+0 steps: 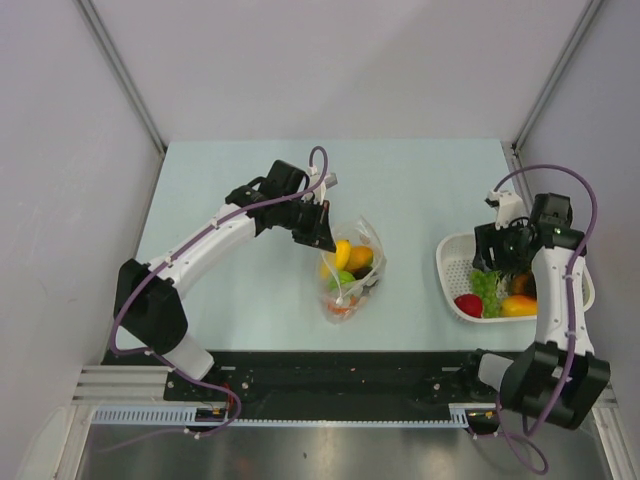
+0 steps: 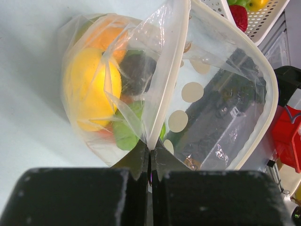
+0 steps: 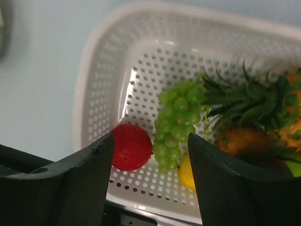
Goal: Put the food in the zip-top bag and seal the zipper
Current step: Pick up the fake fruit from the bin.
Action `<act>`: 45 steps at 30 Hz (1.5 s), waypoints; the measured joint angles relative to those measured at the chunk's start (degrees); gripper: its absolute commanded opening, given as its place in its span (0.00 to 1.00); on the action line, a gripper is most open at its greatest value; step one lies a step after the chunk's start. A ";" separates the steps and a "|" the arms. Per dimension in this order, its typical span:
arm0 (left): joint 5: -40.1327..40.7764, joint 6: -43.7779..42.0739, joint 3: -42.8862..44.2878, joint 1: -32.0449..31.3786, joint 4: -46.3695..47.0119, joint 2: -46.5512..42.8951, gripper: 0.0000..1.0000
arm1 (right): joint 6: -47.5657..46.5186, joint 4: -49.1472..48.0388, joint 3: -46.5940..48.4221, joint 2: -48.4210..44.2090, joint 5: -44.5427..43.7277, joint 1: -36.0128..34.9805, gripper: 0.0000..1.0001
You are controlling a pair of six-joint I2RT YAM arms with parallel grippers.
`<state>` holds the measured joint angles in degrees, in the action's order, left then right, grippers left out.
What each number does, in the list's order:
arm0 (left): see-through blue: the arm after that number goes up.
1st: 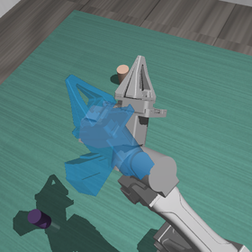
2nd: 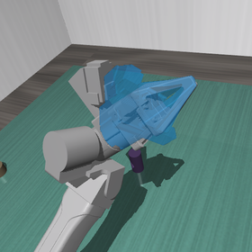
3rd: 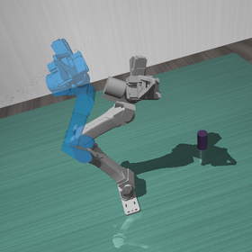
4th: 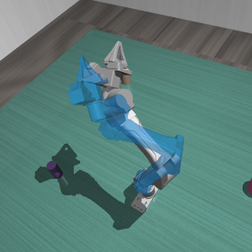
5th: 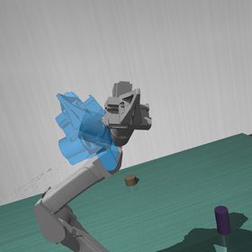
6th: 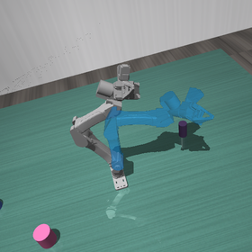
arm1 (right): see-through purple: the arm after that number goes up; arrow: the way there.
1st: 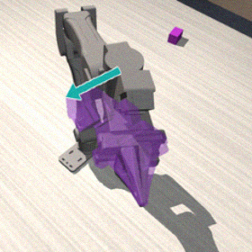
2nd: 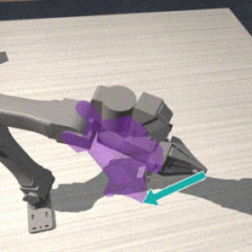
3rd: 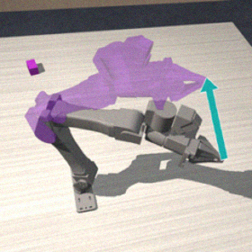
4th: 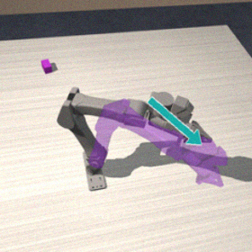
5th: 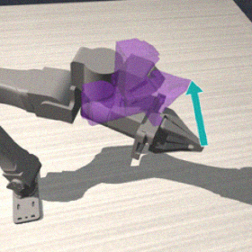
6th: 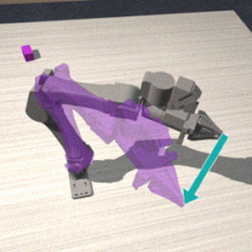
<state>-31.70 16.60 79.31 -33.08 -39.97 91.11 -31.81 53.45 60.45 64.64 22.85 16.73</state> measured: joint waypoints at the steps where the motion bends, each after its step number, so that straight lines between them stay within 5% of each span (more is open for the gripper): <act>1: 0.00 0.00 0.00 0.00 0.00 0.00 0.00 | 0.26 0.72 -0.52 1.88 -1.57 1.14 0.68; 16: 0.02 0.04 0.00 0.00 0.39 -0.02 0.00 | 4.17 -6.25 -6.47 20.28 -12.52 1.81 0.72; 18: 0.02 0.02 0.00 0.00 0.39 0.00 0.00 | 4.35 -8.57 -7.61 21.99 -13.70 1.09 0.65; 22: 0.02 0.00 0.00 0.00 0.37 0.00 0.00 | 4.63 -11.32 -8.48 24.30 -15.02 0.17 0.26; 27: 0.02 0.00 0.00 0.00 0.37 -0.02 0.00 | 5.53 -10.43 -7.56 23.87 -15.08 0.15 0.00; 39: 0.02 -0.07 0.00 0.02 0.39 0.00 0.00 | 5.90 -3.02 11.10 11.87 -4.85 -1.77 0.00; 45: 0.04 -0.07 0.00 0.02 0.37 0.00 0.00 | 12.39 -8.26 21.44 6.80 7.52 -10.78 0.00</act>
<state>-31.66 16.53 79.31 -33.06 -39.59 91.11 -19.42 45.19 81.89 71.44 30.37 5.96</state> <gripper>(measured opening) 0.006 0.149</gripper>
